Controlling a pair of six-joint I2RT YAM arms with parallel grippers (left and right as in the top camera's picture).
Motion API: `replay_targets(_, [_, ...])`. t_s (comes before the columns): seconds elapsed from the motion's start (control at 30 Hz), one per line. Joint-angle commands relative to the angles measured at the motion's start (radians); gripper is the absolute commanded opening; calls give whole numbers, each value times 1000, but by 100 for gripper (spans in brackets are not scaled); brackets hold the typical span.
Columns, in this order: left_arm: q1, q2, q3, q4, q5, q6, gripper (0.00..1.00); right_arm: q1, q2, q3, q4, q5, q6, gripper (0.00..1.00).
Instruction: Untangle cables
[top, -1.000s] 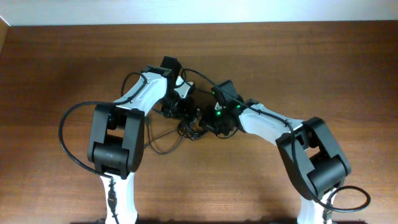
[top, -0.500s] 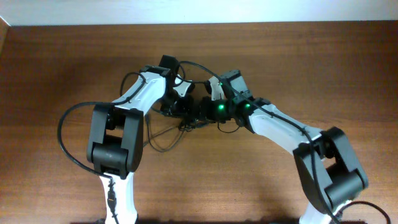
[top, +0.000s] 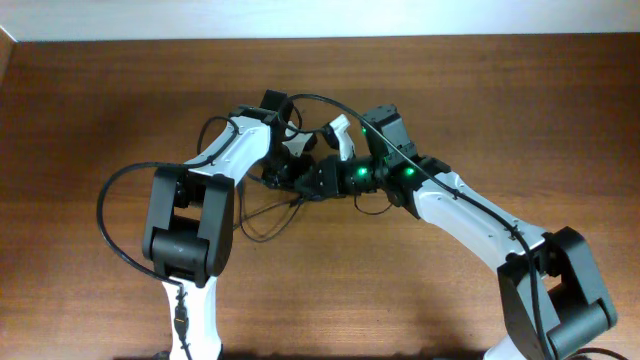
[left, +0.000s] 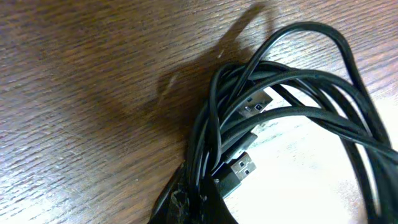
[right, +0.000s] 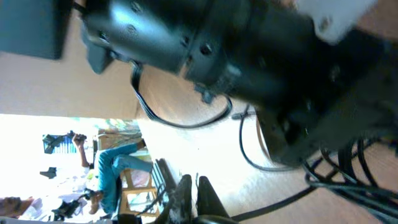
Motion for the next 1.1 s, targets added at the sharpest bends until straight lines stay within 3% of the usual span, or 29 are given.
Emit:
replay_targets(0.0, [3,22,-4,5,-24,-2,0,5,-44,24,-152,92,-5,4])
replay_targets(0.13, [18,22,-4,5,-20,-23,0,6,-44,24,-449,333,-5,4])
replay_targets(0.37, [28,21,-1,4,64,-32,0,10,-44,13,-644,475,-5,7])
replay_targets(0.4, [37,21,3,3,108,-5,0,16,-44,4,-645,475,-5,19])
replay_targets(0.43, [48,20,4,2,177,36,0,23,-44,-3,-644,476,-5,42])
replay_targets(0.5, [71,20,4,-9,302,113,0,33,-44,-12,-643,492,-5,64])
replay_targets(0.53, [79,20,4,-16,349,147,0,35,-44,-13,-644,516,-5,71])
replay_targets(0.67, [129,20,4,-87,561,342,0,2,-44,-12,-583,532,-21,73])
replay_targets(0.87, [155,20,4,-164,694,571,0,-184,-44,-6,-361,-77,-140,74])
replay_targets(1.07, [153,20,3,-138,657,595,0,-250,-44,-6,-322,-131,-187,73])
